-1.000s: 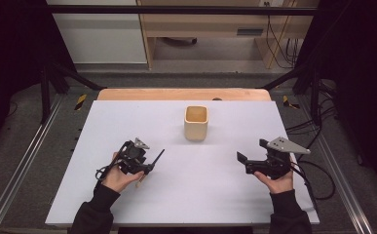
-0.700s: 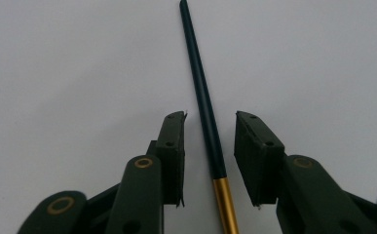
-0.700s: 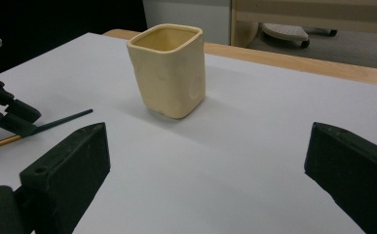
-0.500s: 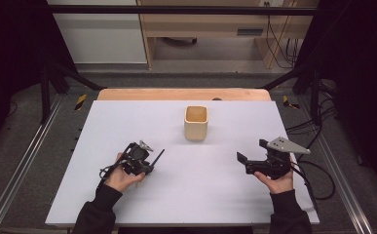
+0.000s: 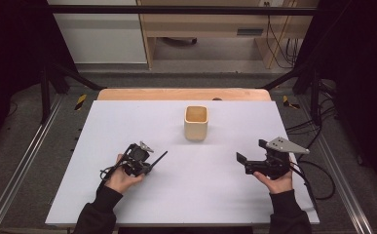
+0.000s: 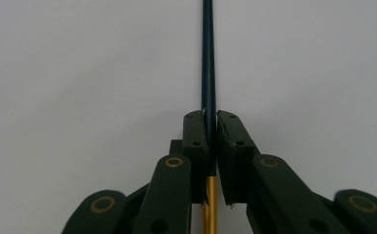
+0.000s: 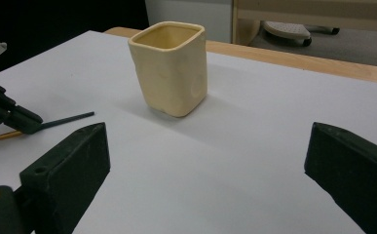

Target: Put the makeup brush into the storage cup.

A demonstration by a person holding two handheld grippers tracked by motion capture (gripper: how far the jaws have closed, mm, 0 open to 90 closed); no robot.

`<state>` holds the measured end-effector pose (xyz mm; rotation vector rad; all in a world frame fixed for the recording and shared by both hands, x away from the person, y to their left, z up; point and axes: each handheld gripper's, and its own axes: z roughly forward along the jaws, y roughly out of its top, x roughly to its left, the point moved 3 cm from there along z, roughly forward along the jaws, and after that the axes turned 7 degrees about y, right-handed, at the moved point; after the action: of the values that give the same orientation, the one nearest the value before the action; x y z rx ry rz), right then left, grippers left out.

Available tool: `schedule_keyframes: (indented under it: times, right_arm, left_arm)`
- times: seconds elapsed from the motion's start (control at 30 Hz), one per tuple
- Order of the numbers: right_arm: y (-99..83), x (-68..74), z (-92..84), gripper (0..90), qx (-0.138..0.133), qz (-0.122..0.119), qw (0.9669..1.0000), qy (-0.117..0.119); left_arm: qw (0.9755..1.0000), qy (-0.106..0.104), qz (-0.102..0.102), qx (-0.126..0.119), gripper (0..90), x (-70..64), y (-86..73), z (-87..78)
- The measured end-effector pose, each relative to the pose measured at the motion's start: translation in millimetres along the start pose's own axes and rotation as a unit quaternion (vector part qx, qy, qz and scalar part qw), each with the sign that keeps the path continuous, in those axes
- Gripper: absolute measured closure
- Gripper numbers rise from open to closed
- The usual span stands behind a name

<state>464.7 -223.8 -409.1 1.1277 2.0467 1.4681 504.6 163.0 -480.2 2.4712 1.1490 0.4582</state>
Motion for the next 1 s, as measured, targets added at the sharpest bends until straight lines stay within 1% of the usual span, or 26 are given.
schedule_keyframes:
  times: [0.1, 0.13, 0.33, 0.4, 0.47, 0.53, 0.57, 0.6, 0.67, 0.7, 0.73, 0.77, 0.8, 0.83, 0.87, 0.9, 0.93, 1.0]
  right_arm:
    - [0.1, -0.1, 0.1, 3.1, -0.001, -0.001, 1.0000, 0.000]
    - [-0.1, 0.3, 0.2, 3.0, -0.001, 0.001, 1.0000, 0.001]
    - [-0.6, 0.7, 1.2, 3.1, 0.000, 0.000, 1.0000, 0.001]
    - [-0.7, 0.9, 1.3, 3.0, 0.000, 0.000, 1.0000, 0.002]
    - [-0.7, 0.8, 1.3, 3.0, 0.001, 0.000, 1.0000, 0.002]
    - [-0.6, 0.6, 0.9, 3.1, 0.001, -0.001, 1.0000, 0.001]
    - [-0.5, 0.4, 0.7, 3.1, 0.000, -0.002, 1.0000, 0.001]
    - [-0.4, 0.7, 0.3, 3.1, 0.000, 0.001, 1.0000, 0.002]
    - [-0.4, 0.4, 0.3, 3.1, -0.001, -0.002, 1.0000, 0.001]
    - [-0.4, 0.4, 0.3, 3.1, -0.001, -0.002, 1.0000, 0.001]
    - [-0.6, 0.9, 0.3, 3.0, 0.000, 0.000, 1.0000, 0.002]
    - [-0.6, 0.9, 0.5, 3.1, 0.000, -0.002, 1.0000, 0.002]
    - [-0.6, 0.9, 0.5, 3.1, 0.000, -0.002, 1.0000, 0.002]
    - [-0.7, 1.3, 0.4, 3.1, 0.001, -0.001, 1.0000, 0.002]
    - [-0.7, 1.3, 0.4, 3.1, 0.001, -0.001, 1.0000, 0.002]
    - [-0.7, 1.4, 0.3, 3.2, 0.001, -0.001, 1.0000, 0.003]
    - [-0.5, 1.3, 0.2, 3.2, -0.001, -0.002, 1.0000, 0.004]
    - [-0.4, 1.3, 0.0, 3.2, -0.002, -0.003, 1.0000, 0.003]
  left_arm:
    - [0.9999, 0.007, 0.007, 0.006, 82.4, -1.7, 1.2, -0.2]
    - [0.9998, 0.015, 0.013, 0.008, 82.4, -3.6, 2.0, -0.1]
    - [0.9997, 0.016, 0.019, 0.007, 82.6, -4.0, 2.1, -0.3]
    - [0.9994, 0.020, 0.029, 0.006, 82.6, -4.8, 1.9, -0.7]
    - [0.9993, 0.025, 0.030, 0.002, 82.7, -5.9, 1.7, -0.7]
    - [0.9993, 0.022, 0.029, -0.005, 82.7, -6.4, 1.9, -2.1]
    - [0.9992, 0.024, 0.032, -0.009, 82.7, -6.4, 2.2, -3.5]
    - [0.9992, 0.023, 0.031, -0.015, 82.7, -6.8, 2.4, -5.0]
    - [0.9991, 0.021, 0.027, -0.025, 82.7, -6.9, 2.6, -8.7]
    - [0.9991, 0.021, 0.027, -0.025, 82.7, -6.9, 2.6, -8.7]
    - [0.9988, 0.020, 0.023, -0.037, 82.7, -6.0, 2.4, -12.7]
    - [0.9987, 0.021, 0.020, -0.043, 82.8, -5.3, 2.2, -14.8]
    - [0.9987, 0.021, 0.020, -0.043, 82.7, -5.3, 2.2, -14.8]
    - [0.9984, 0.016, 0.012, -0.052, 82.7, -3.7, 1.6, -19.2]
    - [0.9984, 0.016, 0.012, -0.052, 82.7, -3.7, 1.6, -19.2]
    - [0.9981, 0.015, 0.009, -0.059, 82.7, -2.7, 1.2, -21.3]
    - [0.9974, 0.007, 0.002, -0.071, 82.7, -1.2, 0.5, -26.3]
    - [0.9971, 0.006, 0.001, -0.076, 82.7, -0.3, 0.1, -28.8]
